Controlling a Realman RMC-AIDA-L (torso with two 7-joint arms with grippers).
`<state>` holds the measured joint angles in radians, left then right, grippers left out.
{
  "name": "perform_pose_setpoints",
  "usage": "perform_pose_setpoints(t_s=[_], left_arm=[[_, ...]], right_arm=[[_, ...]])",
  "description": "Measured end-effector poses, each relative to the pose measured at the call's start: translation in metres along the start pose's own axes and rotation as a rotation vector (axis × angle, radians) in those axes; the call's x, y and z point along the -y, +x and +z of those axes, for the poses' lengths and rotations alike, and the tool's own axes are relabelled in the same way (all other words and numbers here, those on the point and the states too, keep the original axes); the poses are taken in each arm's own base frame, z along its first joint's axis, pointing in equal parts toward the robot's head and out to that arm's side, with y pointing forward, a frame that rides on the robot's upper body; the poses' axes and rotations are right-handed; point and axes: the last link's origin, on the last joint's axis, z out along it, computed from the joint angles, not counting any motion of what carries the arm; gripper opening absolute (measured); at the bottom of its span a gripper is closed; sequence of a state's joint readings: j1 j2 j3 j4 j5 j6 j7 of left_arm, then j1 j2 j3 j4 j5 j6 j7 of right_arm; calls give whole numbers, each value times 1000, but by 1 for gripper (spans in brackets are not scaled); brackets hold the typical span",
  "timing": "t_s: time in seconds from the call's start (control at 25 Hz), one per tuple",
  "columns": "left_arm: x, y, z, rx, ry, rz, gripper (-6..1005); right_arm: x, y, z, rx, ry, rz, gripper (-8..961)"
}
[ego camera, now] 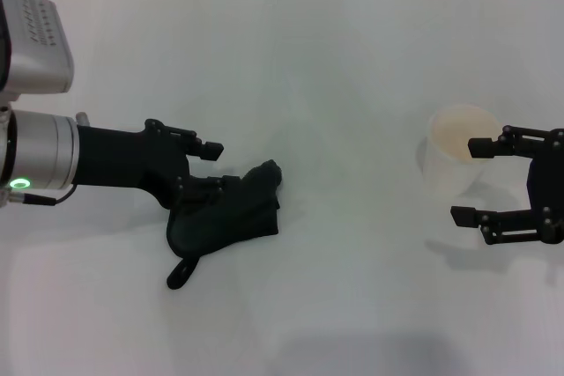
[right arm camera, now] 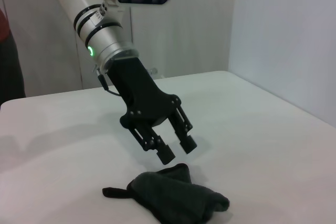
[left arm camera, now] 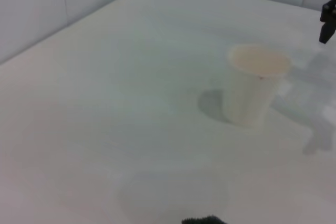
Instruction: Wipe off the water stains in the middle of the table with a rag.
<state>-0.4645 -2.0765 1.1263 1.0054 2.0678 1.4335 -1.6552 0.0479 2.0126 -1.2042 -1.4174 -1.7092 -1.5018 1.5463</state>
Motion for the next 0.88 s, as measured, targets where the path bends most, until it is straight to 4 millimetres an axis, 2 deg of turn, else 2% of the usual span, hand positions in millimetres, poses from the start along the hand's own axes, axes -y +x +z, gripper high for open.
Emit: perform_pose_setpoints(t_s=[0.24,0.44,0.56,0.88], left_arm=[[-8,11,-9,-58,-66,35,470],[-17,15,-32,-96,-150,105,711],[-20,14,-43,-89,-193,125,776],[-21,12,-49,-70,-210,138,776]], right_arm=[[1,0,0,1,2,-1,858],[1,1,0,-2,1,3,857],[1,2,1,-4,-2,8,857],[2,4,2,-16,-9,10,857]])
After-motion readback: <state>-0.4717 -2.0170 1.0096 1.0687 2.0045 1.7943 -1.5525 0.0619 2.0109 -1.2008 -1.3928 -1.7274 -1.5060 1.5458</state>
